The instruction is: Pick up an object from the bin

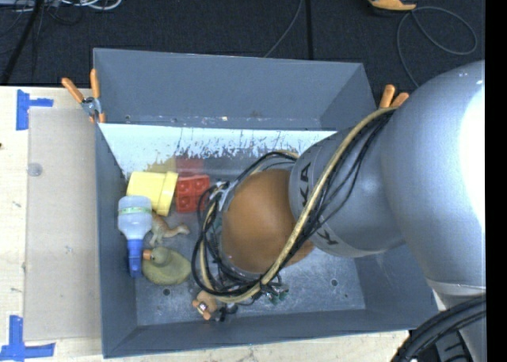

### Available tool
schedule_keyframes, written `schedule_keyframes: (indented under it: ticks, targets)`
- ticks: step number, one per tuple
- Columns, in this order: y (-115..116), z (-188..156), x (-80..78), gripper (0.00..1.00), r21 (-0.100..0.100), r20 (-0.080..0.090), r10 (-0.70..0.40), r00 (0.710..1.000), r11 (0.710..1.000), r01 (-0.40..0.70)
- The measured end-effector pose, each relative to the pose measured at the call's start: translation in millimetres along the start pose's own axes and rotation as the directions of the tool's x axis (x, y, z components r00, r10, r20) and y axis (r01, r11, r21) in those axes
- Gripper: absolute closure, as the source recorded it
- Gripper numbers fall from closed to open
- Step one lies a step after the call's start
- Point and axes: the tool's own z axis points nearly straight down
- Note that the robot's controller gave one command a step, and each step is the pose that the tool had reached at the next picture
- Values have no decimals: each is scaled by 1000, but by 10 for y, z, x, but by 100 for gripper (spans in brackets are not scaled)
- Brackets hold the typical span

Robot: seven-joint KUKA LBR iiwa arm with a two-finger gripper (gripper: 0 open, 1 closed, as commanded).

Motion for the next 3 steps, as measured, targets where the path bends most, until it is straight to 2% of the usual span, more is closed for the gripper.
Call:
schedule_keyframes:
  ticks: [3]
  targets:
    - [12, -226, 13, 100, -2, -5, 1, 1000, 1000, -1]
